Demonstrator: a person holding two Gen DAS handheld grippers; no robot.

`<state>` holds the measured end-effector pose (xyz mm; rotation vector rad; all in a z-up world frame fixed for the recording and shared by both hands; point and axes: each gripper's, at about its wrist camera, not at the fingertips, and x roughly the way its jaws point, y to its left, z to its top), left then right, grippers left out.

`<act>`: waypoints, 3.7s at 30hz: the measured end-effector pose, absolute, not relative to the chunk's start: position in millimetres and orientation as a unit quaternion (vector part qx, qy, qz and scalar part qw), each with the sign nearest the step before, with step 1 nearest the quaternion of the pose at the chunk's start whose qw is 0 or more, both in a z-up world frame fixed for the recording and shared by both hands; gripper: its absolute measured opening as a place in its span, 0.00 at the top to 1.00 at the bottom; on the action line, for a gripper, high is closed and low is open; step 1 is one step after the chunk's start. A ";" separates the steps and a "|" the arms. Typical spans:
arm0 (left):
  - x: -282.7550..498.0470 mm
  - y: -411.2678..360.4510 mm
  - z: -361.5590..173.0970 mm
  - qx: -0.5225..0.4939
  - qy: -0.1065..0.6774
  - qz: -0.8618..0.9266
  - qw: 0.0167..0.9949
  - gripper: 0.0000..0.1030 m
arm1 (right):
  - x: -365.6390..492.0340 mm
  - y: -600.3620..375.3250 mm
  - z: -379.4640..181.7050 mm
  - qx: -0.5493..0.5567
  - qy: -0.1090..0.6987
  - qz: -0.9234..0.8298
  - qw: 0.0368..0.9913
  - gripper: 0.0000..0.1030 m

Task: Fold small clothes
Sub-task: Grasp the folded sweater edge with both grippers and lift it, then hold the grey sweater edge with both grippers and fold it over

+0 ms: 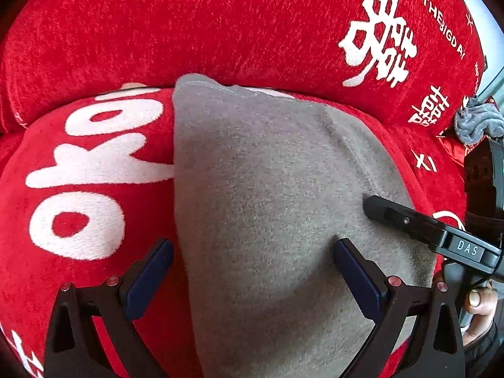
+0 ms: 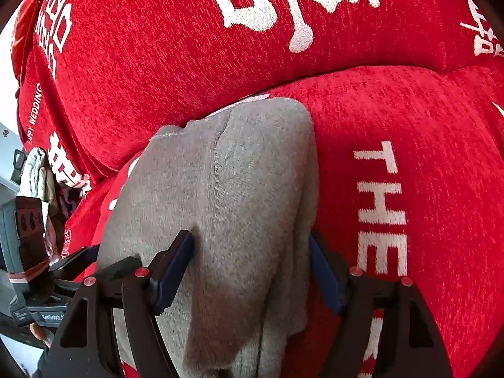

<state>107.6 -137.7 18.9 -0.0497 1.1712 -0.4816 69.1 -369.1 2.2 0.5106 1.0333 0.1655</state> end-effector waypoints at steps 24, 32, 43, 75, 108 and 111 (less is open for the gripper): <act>86.0 -157.2 51.1 0.056 0.515 -0.212 0.828 0.52 | 57.1 -330.5 36.8 0.144 0.462 0.076 0.872 0.63; 67.1 -144.5 55.4 0.046 0.518 -0.206 0.829 0.52 | 40.4 -321.7 44.9 0.141 0.460 0.079 0.873 0.63; 44.9 -126.9 59.5 0.045 0.519 -0.201 0.829 0.54 | 21.8 -303.2 48.0 0.134 0.467 0.079 0.871 0.64; 49.0 -110.2 51.8 -0.029 0.538 -0.242 0.807 0.62 | 16.1 -312.5 28.1 0.166 0.480 0.081 0.857 0.63; -4.1 -80.5 59.0 -0.031 0.539 -0.228 0.811 0.62 | -24.0 -286.6 45.3 0.154 0.476 0.096 0.861 0.64; -10.3 -77.7 59.6 -0.030 0.538 -0.226 0.812 0.62 | -29.0 -284.0 45.3 0.153 0.475 0.098 0.861 0.64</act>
